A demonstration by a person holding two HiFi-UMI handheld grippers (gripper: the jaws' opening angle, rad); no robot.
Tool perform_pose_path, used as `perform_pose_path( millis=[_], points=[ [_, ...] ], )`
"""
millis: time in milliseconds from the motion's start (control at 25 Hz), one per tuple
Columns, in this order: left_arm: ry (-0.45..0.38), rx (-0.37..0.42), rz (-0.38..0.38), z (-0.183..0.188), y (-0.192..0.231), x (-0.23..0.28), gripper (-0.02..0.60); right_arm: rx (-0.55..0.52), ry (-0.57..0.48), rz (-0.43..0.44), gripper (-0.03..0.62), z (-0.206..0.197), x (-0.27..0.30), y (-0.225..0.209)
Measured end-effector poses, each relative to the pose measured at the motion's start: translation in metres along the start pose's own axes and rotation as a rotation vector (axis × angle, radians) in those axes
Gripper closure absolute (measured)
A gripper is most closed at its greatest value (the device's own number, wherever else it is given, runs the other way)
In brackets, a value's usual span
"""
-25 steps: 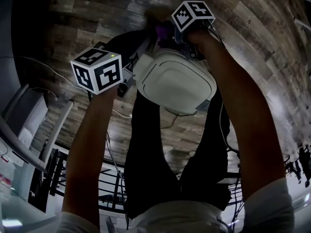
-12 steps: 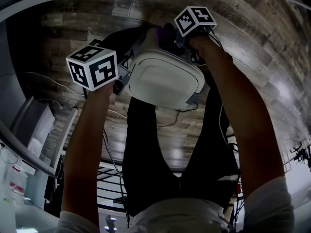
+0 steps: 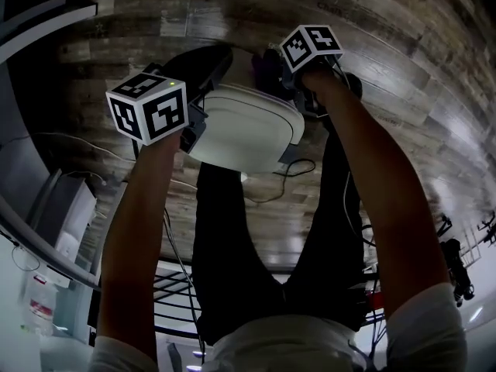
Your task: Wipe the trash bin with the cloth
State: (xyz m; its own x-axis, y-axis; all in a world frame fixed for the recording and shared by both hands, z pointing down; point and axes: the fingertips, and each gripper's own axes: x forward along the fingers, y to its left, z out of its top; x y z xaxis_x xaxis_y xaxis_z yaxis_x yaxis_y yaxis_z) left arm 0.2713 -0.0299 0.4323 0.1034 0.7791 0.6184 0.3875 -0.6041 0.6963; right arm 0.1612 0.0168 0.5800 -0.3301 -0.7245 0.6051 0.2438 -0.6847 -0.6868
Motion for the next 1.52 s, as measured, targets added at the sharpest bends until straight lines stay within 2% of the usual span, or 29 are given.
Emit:
perform_pose_path(
  millis=[400,680,800,1000,1240,1520],
  points=[
    [0.096,0.033,-0.046,-0.008,-0.037,0.048,0.574,0.060,-0.032,0.018,0.500,-0.030,-0.020,-0.040],
    [0.135,0.051,-0.061,-0.011,-0.053,0.070,0.574,0.045,-0.023,0.003,0.500,-0.049,-0.025,-0.056],
    [0.153,0.059,-0.074,-0.016,-0.063,0.083,0.574,0.002,0.010,-0.037,0.500,-0.062,-0.025,-0.071],
    [0.185,0.070,-0.096,-0.025,-0.075,0.099,0.574,-0.056,0.073,-0.153,0.500,-0.084,-0.031,-0.109],
    [0.186,0.070,-0.082,-0.023,-0.067,0.095,0.574,-0.025,0.040,-0.195,0.500,-0.076,-0.046,-0.131],
    [0.161,0.057,-0.042,-0.014,-0.033,0.068,0.574,-0.064,0.018,-0.224,0.499,-0.037,-0.042,-0.116]
  ],
)
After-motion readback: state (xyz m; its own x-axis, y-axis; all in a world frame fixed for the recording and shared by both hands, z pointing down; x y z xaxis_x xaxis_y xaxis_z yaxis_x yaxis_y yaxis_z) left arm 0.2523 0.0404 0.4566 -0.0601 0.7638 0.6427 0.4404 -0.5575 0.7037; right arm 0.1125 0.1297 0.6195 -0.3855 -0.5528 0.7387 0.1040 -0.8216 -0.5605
